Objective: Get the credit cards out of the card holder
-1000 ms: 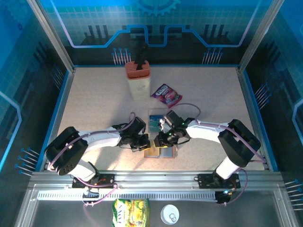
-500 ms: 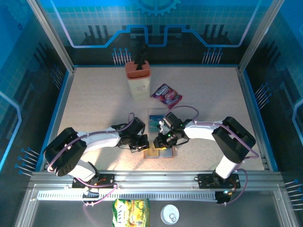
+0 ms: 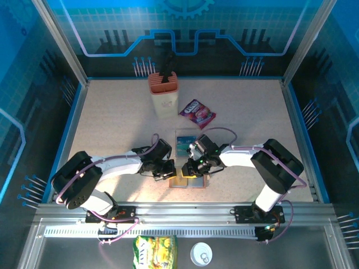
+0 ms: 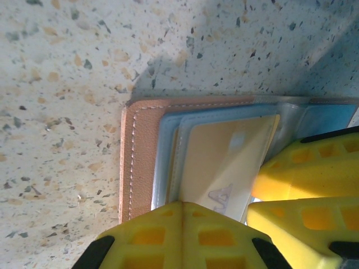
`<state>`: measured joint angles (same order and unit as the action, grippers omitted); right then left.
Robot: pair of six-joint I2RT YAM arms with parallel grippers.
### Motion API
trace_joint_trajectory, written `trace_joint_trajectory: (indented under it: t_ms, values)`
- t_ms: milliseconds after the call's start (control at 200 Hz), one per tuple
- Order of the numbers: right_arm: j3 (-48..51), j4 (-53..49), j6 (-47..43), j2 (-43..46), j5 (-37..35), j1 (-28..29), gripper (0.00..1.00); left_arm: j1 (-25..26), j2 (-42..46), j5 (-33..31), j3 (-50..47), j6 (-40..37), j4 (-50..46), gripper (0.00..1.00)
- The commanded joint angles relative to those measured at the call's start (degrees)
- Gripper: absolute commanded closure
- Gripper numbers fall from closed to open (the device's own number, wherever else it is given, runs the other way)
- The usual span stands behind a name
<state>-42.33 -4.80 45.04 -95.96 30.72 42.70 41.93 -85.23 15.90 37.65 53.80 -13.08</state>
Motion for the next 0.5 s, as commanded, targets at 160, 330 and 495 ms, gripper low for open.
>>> trace_joint_trajectory:
  t_ms: [160,330,495]
  values:
    - [1.59,3.29,1.14,-1.03,2.57,0.65,0.78,-0.06,-0.50,-0.52,-1.26,-1.04,-1.90,0.96]
    - [1.01,0.41,0.55,-1.27,0.75,0.68,0.75,-0.01,0.14,-0.84,-1.57,-0.94,-2.36,0.96]
    - [-1.83,-11.04,-3.69,0.88,-7.12,1.01,0.72,-0.04,0.97,-1.39,-1.62,-0.96,-3.18,0.95]
